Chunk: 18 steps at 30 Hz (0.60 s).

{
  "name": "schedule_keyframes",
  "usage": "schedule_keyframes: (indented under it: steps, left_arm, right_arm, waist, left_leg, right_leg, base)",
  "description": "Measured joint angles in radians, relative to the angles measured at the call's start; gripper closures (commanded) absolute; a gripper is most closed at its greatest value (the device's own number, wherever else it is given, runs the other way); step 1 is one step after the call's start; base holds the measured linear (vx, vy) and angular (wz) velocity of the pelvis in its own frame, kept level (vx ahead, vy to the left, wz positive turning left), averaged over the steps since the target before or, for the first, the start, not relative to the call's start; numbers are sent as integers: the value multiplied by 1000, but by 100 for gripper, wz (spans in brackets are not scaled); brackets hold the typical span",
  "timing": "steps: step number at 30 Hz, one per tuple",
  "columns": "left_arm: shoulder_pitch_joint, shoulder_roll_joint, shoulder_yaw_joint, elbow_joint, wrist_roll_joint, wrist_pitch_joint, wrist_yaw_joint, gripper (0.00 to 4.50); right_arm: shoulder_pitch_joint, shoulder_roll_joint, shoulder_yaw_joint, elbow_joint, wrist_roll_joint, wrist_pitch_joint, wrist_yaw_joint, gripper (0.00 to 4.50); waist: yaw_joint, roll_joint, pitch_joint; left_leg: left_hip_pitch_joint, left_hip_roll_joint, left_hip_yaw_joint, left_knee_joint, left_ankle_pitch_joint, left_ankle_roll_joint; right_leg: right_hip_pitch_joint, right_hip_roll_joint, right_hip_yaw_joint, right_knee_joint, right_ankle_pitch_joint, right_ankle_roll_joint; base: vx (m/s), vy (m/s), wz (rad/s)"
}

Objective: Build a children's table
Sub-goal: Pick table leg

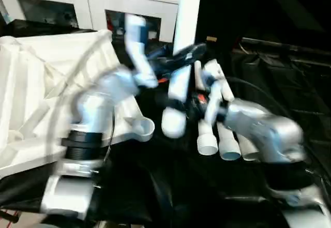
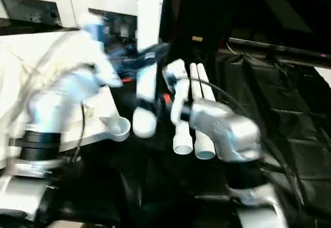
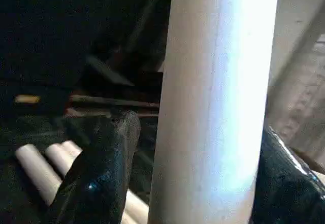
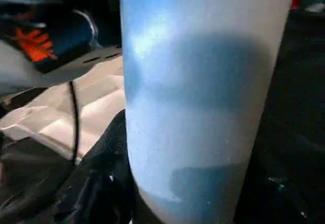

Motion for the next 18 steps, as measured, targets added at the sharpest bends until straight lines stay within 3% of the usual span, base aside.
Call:
schedule_keyframes:
  steps: [2,5,11,14,18]
  left_arm:
    - [0,-11,2,1,11,-1,42,183]
    - [-11,-39,21,24,24,-17,105,186]
    - [-26,-58,32,31,44,-54,142,249]
    - [-26,-52,31,31,38,-55,122,259]
    - [-22,-24,21,29,35,-55,60,263]
  right_arm:
    - [0,5,-2,6,-2,-1,-13,259]
    - [-7,13,-14,17,-9,-1,-35,260]
    - [-24,24,-26,17,-28,-7,-52,260]
    - [-25,23,-25,16,-24,-5,-51,191]
    - [-25,-3,-24,4,7,6,-8,166]
  waist:
    - [0,0,0]
    - [0,0,0]
    - [0,0,0]
    - [0,0,0]
    - [0,0,0]
  left_leg:
    - [0,0,0,0,0,0]
    - [-1,0,0,0,0,0]
    - [0,0,0,0,0,0]
    - [0,0,0,0,0,0]
    - [0,0,0,0,0,0]
  right_leg:
    - [0,0,0,0,0,0]
    - [0,0,0,-1,0,0]
    - [0,0,0,-1,0,1]
    - [0,0,0,-1,0,1]
    - [0,0,0,-1,0,1]
  base:
    - [0,0,0]
    - [0,0,0]
    - [0,0,0]
    - [0,0,0]
    - [0,0,0]
